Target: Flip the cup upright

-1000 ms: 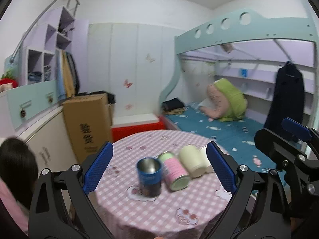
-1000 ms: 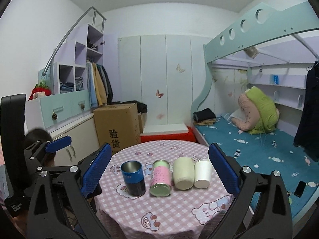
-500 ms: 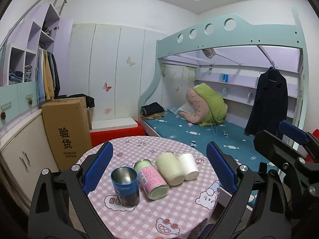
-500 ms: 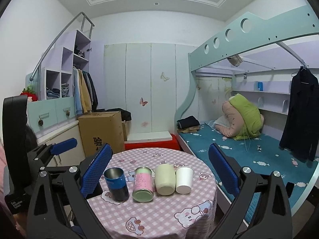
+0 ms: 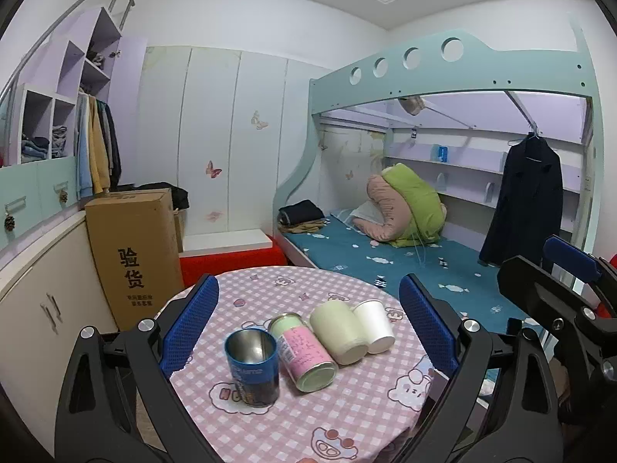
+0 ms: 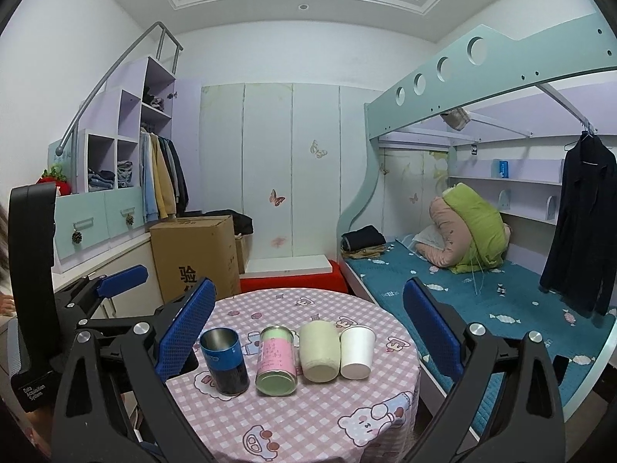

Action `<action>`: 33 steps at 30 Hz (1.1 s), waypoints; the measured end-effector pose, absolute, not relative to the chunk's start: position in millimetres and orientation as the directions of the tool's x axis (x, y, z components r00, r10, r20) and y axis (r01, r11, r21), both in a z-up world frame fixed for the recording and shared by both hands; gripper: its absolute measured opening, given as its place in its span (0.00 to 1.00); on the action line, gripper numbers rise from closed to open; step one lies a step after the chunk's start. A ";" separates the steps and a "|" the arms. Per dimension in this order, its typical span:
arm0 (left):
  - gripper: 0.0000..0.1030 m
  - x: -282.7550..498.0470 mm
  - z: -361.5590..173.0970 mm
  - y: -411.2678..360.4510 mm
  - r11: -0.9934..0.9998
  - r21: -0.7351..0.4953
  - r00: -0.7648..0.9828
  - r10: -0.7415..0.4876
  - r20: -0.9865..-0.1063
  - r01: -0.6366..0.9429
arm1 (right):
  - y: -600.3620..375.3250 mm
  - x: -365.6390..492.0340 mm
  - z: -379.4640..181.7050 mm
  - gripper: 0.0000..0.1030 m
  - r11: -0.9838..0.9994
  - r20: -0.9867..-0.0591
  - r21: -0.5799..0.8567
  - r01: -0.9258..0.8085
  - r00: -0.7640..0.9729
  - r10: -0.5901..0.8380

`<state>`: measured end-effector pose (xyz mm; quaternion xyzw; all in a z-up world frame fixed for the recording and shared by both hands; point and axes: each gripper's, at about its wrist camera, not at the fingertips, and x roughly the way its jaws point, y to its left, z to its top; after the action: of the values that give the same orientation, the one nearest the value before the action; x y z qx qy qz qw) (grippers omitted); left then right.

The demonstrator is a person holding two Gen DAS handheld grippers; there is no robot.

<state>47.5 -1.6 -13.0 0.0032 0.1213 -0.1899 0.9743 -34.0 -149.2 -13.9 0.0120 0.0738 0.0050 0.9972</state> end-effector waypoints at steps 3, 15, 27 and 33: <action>0.92 48.5 -12.6 3.0 0.935 -0.039 0.904 -0.351 -0.244 0.353 | -146.2 -31.5 -12.6 0.92 0.999 -0.149 0.025 -0.020 0.989 0.023; 0.94 39.6 -4.7 22.2 0.962 -0.033 0.936 -0.273 -0.223 0.272 | -135.1 -25.0 -10.1 0.92 0.999 -0.151 0.011 -0.053 0.987 0.054; 0.94 36.9 -1.4 28.2 0.973 -0.018 0.952 -0.231 -0.201 0.232 | -131.4 -20.1 -10.0 0.92 0.997 -0.148 0.014 -0.074 0.986 0.075; 0.94 36.9 -0.6 28.3 0.974 -0.016 0.954 -0.223 -0.199 0.224 | -131.4 -18.7 -11.1 0.92 0.997 -0.148 0.013 -0.082 0.986 0.083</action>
<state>36.9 28.3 -0.6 0.0033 0.1001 -0.1131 0.9885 -18.7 -131.4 -11.1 0.0035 0.0742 0.0412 0.9964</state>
